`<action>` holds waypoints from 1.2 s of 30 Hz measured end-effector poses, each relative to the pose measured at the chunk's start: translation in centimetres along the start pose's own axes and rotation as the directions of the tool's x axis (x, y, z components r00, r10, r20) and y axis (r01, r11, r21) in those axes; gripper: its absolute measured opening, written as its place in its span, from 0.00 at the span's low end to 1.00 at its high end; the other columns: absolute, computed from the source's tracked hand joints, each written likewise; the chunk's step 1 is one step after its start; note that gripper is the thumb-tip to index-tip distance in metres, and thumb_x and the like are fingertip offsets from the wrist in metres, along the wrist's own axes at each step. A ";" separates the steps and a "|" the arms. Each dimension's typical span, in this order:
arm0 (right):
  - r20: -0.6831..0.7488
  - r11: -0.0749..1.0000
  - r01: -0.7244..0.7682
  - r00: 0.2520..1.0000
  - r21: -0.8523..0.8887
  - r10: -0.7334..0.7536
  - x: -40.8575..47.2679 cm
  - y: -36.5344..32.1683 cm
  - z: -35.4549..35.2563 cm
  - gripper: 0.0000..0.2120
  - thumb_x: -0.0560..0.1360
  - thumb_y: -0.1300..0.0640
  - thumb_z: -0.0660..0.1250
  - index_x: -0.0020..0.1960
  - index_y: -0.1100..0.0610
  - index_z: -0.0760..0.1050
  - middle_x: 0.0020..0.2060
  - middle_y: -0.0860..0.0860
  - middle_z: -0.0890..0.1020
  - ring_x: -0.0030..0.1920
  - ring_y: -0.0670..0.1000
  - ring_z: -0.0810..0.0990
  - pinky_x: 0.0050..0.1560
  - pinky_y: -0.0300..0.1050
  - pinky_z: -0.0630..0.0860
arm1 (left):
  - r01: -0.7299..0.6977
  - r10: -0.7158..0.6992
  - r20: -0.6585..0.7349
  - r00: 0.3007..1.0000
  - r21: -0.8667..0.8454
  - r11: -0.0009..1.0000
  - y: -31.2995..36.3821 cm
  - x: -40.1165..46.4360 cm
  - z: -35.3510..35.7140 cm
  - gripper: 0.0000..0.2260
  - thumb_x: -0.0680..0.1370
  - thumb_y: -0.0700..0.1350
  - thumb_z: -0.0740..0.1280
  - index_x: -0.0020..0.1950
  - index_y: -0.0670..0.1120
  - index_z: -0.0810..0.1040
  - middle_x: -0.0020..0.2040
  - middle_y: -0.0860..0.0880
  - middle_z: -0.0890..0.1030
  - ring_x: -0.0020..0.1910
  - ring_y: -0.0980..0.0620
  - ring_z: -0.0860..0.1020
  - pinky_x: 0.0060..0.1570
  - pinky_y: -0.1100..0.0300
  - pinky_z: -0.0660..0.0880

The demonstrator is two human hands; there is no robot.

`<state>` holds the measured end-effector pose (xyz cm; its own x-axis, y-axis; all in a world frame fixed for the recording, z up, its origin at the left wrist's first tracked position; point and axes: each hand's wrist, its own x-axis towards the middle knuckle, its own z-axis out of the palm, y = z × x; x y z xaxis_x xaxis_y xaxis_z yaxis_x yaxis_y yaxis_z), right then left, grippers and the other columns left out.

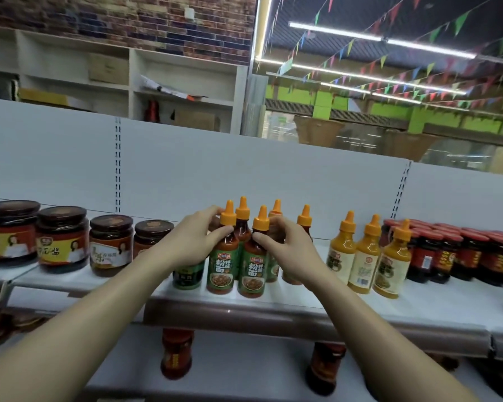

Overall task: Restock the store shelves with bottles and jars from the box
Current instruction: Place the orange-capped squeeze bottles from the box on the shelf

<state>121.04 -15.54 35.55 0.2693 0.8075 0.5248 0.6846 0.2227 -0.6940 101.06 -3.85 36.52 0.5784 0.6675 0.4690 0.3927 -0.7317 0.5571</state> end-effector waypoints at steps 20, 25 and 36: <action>-0.078 0.925 0.073 0.996 0.373 -0.047 -4.4 2.7 -6.0 0.03 0.79 0.54 0.74 0.51 0.53 0.82 0.43 0.49 0.86 0.44 0.47 0.84 0.41 0.39 0.80 | -0.083 0.051 -0.414 0.909 -0.059 0.995 11.9 -5.9 7.6 0.10 0.81 0.49 0.71 0.62 0.53 0.77 0.58 0.57 0.80 0.59 0.53 0.77 0.61 0.53 0.76; -0.038 0.850 0.048 0.999 0.524 -0.033 -8.2 6.2 -7.4 0.03 0.79 0.55 0.74 0.52 0.53 0.83 0.43 0.47 0.87 0.45 0.47 0.86 0.50 0.50 0.85 | 0.026 -0.154 -0.342 0.927 -0.351 0.936 15.9 -8.2 13.8 0.05 0.83 0.45 0.68 0.58 0.52 0.78 0.53 0.57 0.83 0.51 0.56 0.83 0.52 0.47 0.84; -0.029 0.760 -0.080 0.991 0.645 0.128 -19.5 10.6 -12.5 0.04 0.81 0.61 0.71 0.53 0.61 0.83 0.46 0.54 0.88 0.49 0.53 0.87 0.52 0.46 0.84 | 0.130 -0.331 -0.281 0.901 -0.553 0.823 22.1 -14.0 23.2 0.02 0.83 0.42 0.69 0.54 0.46 0.79 0.47 0.49 0.84 0.53 0.45 0.85 0.53 0.41 0.84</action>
<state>131.47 -35.74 24.15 0.3747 0.8131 0.4455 0.0619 0.4574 -0.8871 118.21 -32.59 26.32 0.1904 0.8822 0.4307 0.0026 -0.4392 0.8984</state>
